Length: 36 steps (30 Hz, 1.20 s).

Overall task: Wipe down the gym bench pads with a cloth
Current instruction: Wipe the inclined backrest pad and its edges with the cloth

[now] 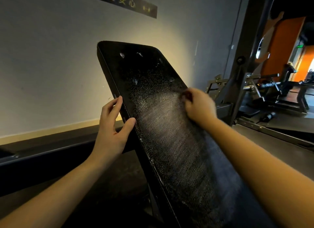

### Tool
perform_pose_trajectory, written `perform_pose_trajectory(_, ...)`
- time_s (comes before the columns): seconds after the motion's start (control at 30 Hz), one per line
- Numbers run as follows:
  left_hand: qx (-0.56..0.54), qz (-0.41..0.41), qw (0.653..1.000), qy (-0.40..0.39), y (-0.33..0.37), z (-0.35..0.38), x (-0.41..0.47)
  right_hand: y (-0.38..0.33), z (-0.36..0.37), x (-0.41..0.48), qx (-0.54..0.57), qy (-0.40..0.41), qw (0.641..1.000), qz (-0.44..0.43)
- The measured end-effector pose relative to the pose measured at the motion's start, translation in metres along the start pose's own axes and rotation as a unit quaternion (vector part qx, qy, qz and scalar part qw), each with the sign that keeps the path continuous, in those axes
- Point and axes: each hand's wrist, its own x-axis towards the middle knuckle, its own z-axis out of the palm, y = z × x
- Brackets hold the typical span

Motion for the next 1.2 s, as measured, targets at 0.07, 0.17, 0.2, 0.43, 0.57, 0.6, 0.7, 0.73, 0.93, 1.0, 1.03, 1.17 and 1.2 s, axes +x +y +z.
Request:
perform_pose_trajectory(0.07,-0.008,0.000,1.000,0.001,0.002,0.001,0.000,0.015,0.001,0.018,-0.049,0.022,0.994,0.096)
perform_pose_trajectory(0.17,-0.011,0.006,1.000,0.006,0.002,0.000,0.000,-0.033,0.008,-0.003,-0.018,0.010,1.000,0.010)
perform_pose_trajectory(0.2,-0.008,0.007,1.000,0.006,0.002,0.001,0.000,-0.053,0.008,-0.020,0.025,-0.007,0.997,-0.066)
perform_pose_trajectory(0.43,-0.014,0.016,1.000,0.009,0.000,0.003,-0.001,0.006,0.001,0.008,-0.002,-0.008,1.000,-0.010)
perform_pose_trajectory(0.57,-0.015,0.013,1.000,-0.008,-0.005,-0.001,0.000,0.050,0.011,0.029,-0.053,-0.015,0.987,0.148)
perform_pose_trajectory(0.6,-0.016,0.012,1.000,-0.011,-0.007,-0.001,0.000,0.047,0.014,0.025,-0.050,0.003,0.988,0.144)
perform_pose_trajectory(0.7,-0.020,0.010,1.000,-0.009,-0.009,0.001,0.001,0.024,0.013,0.008,-0.051,0.055,0.994,0.084)
perform_pose_trajectory(0.73,-0.024,0.011,1.000,-0.011,-0.009,0.002,0.000,0.013,0.012,0.002,-0.043,0.059,0.996,0.054)
perform_pose_trajectory(0.93,-0.023,0.009,0.999,-0.020,-0.009,-0.001,0.001,-0.084,-0.003,-0.075,0.118,-0.043,0.957,-0.261)
perform_pose_trajectory(1.0,-0.034,0.006,0.999,-0.018,-0.008,-0.001,0.002,-0.071,-0.008,-0.084,0.114,-0.074,0.934,-0.332)
perform_pose_trajectory(1.03,-0.039,0.001,0.999,-0.017,-0.008,0.000,0.001,-0.055,-0.009,-0.079,0.104,-0.070,0.942,-0.313)
perform_pose_trajectory(1.17,-0.047,-0.013,0.999,-0.018,-0.005,0.002,0.000,0.002,-0.006,-0.021,0.023,0.008,0.999,-0.021)
perform_pose_trajectory(1.2,-0.044,-0.013,0.999,-0.018,-0.005,0.002,0.000,-0.001,-0.002,-0.011,0.005,0.018,0.999,0.026)
